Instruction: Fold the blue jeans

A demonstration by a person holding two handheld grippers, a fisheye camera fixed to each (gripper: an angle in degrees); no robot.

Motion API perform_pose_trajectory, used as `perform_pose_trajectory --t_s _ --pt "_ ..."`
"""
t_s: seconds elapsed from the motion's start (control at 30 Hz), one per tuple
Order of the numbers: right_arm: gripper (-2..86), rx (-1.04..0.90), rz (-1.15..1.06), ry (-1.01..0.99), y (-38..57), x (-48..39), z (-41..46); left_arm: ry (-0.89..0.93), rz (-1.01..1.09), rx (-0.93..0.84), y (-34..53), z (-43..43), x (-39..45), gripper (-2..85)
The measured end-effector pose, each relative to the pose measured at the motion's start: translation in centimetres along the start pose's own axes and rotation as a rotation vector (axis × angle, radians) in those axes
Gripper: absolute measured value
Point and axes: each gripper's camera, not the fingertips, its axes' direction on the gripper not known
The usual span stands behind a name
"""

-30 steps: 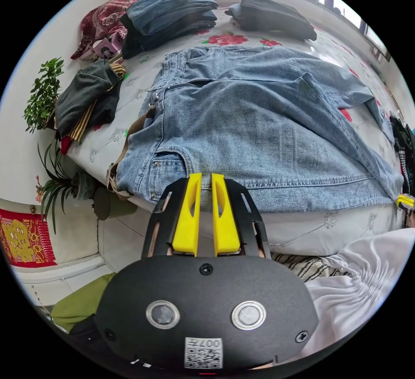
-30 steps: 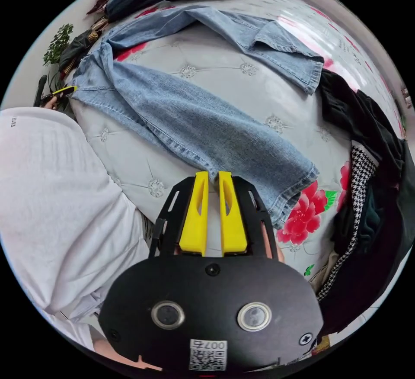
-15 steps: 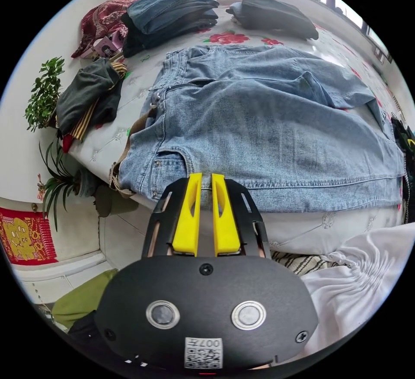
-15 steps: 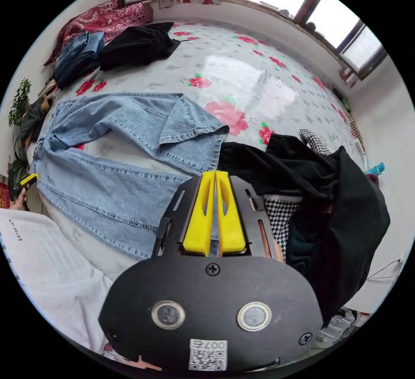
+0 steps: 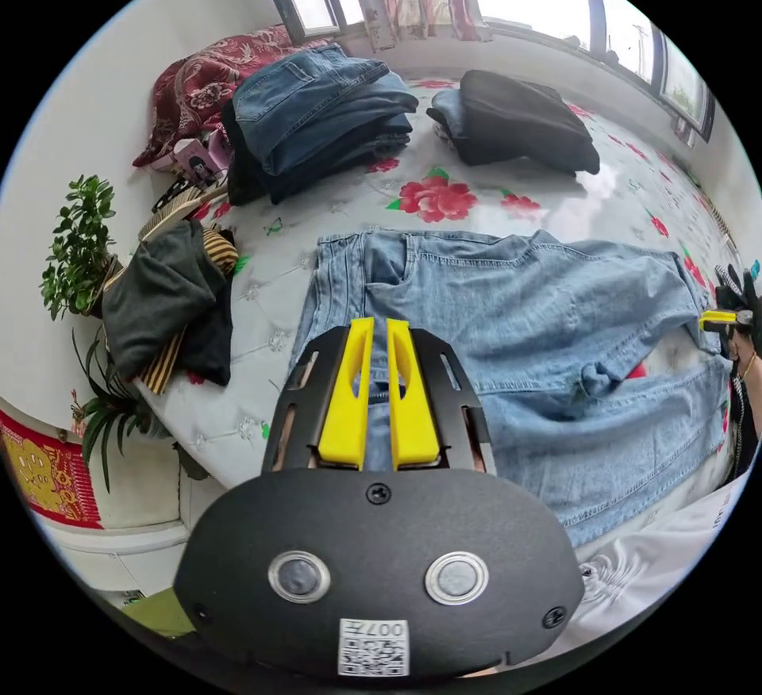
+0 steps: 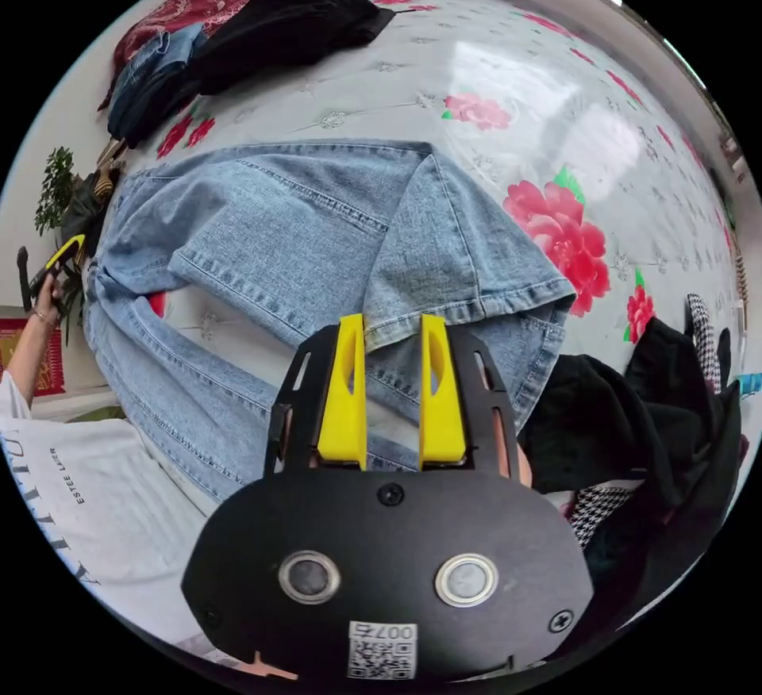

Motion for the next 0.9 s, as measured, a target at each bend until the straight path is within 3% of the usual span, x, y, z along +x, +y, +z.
perform_pose_trajectory --t_s 0.13,0.3,0.37,0.57,0.77,0.9 --pt "1.5 0.019 -0.058 0.192 -1.7 1.7 -3.9 -0.008 0.035 -0.093 -4.8 6.3 0.3 0.2" --pt "0.7 0.135 0.095 0.254 -6.6 9.3 -10.3 -0.107 0.118 -0.209 -7.0 12.4 3.0 -0.8" --pt "0.9 0.103 0.123 0.238 -9.7 11.2 -9.6 -0.204 0.129 -0.195 -7.5 13.5 4.0 -0.9" --pt "3.4 -0.004 0.216 0.365 -15.4 10.6 -3.5 -0.201 -0.008 -0.192 -9.8 14.8 2.9 -1.0" --pt "3.4 0.248 0.355 0.151 -9.1 10.2 -6.1 -0.175 -0.143 -0.133 -7.9 12.2 2.3 -1.0" --pt "3.1 0.251 0.364 0.002 -3.1 9.7 -5.6 -0.134 -0.091 0.008 -5.5 7.4 4.4 -1.0"
